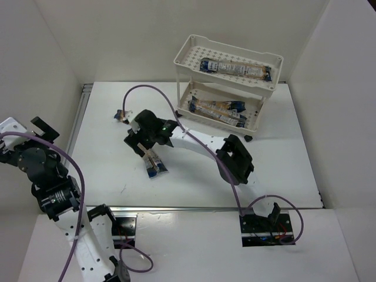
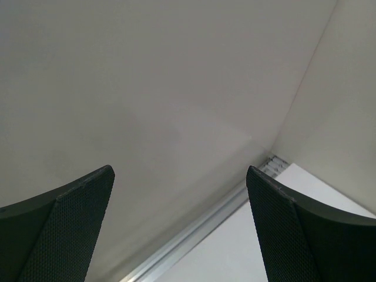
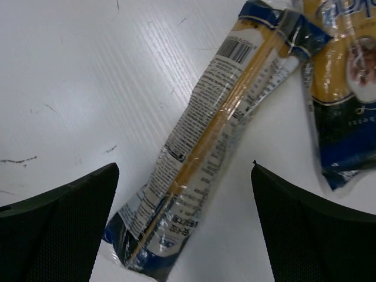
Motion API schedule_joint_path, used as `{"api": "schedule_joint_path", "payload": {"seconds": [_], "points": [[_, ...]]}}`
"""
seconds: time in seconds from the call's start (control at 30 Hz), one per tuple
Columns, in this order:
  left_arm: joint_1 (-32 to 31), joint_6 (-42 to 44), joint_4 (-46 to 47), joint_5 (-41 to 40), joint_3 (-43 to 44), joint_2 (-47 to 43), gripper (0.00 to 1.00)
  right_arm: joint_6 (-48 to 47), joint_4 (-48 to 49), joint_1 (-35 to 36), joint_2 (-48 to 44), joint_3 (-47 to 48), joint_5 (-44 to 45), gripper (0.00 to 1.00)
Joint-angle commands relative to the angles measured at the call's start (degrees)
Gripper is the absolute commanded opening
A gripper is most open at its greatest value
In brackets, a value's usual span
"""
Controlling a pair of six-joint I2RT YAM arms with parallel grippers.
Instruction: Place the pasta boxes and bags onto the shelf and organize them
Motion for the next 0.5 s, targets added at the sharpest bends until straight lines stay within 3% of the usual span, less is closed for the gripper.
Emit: {"api": "schedule_joint_path", "payload": {"seconds": [0.0,0.17,0.33,0.4,0.47], "points": [[1.7,-8.4,-4.3,5.9,-1.2,0.1,1.0,5.5,0.9,1.1,3.0,4.5,2.5,0.98],[2.8,-9.7,-5.7,8.3,-1.2,0.6,1.0,8.3,2.1,1.6,8.6,4.5,4.4,0.98],[3.3,-9.7,-6.3,7.7,0.3,1.1,1.0,12.2,3.3,1.6,13.9,5.1,16.8,0.98],[3.3,-8.5,-6.3,7.7,1.0,1.6,1.0,12.2,3.3,1.6,14.7,5.1,15.2,0.97],[3.3,-8.5,-6.3,7.0,1.5,1.6,1.0,12.2,2.6,2.2,15.3,5.1,11.5,0.82]]}}
